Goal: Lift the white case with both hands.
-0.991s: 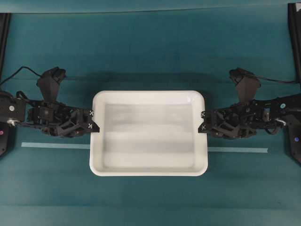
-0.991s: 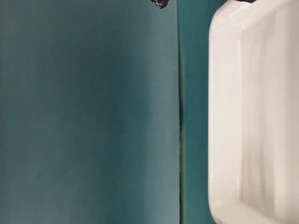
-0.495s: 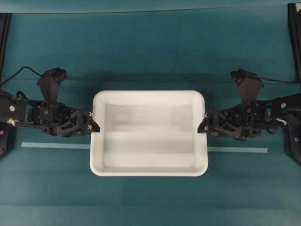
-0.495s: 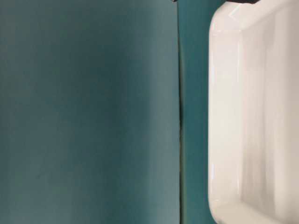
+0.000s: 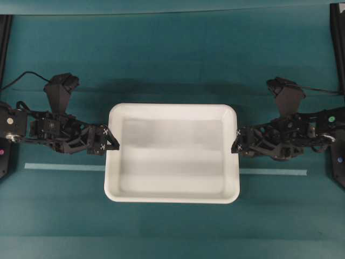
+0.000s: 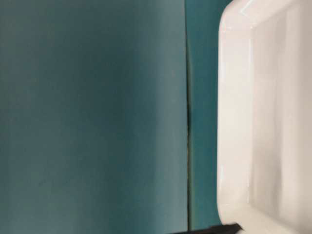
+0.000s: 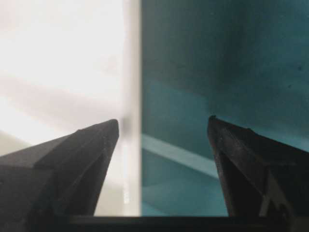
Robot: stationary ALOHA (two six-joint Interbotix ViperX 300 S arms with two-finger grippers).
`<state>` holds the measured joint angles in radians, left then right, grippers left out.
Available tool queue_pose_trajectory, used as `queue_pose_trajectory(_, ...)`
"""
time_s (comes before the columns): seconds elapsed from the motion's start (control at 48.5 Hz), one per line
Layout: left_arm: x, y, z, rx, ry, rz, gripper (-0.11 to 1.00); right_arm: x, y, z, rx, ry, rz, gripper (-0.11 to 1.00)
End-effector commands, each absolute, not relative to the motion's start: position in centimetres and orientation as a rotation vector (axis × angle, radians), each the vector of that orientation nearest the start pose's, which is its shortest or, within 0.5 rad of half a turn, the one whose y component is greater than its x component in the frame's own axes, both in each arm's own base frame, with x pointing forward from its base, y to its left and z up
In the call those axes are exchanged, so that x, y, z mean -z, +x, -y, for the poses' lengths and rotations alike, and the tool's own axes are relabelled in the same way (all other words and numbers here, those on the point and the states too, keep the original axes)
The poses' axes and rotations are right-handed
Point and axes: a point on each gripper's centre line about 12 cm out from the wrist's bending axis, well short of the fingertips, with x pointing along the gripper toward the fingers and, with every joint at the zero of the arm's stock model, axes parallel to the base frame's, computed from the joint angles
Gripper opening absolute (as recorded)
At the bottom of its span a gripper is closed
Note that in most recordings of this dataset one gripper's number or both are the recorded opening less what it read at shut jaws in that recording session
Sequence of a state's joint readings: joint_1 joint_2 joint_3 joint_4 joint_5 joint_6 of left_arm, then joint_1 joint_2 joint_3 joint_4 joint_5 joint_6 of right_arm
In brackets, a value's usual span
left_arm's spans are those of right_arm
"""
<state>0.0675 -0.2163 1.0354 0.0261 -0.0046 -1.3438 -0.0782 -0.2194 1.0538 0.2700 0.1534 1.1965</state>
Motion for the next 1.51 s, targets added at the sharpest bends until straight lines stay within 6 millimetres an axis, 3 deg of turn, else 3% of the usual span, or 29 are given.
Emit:
queue_pose_trajectory(0.0, -13.8, 28.3, -1.8, -0.573, -1.262, -0.639, 0.94, -12.2, 26.3, 1.8, 0.719, 1.388, -0.742, 0.81)
queue_pose_trajectory(0.268, -16.6, 26.5, -0.8, -0.568, -1.228, -0.691, 0.95, -16.2, 26.0, 2.3, 0.594, 1.332, -0.625, 0.81)
queue_pose_trajectory(0.66, -22.9, 24.9, -0.8, -0.323, -0.966, -0.525, 0.94, -21.7, 26.5, 3.2, 0.361, 0.856, -0.517, 0.81)
queue_pose_trajectory(0.867, -26.3, 24.1, -0.7, -0.2, -0.804, -0.386, 0.92, -24.4, 26.7, 3.0, 0.258, 0.686, -0.405, 0.81)
queue_pose_trajectory(1.156, -29.7, 22.0, -0.3, -0.1, -0.659, -0.245, 0.89, -27.6, 25.1, 2.2, 0.158, 0.47, -0.303, 0.81)
queue_pose_trajectory(1.486, -33.5, 18.8, 0.1, -0.013, -0.349, -0.085, 0.89, -31.6, 22.5, 1.5, 0.089, 0.293, -0.15, 0.81)
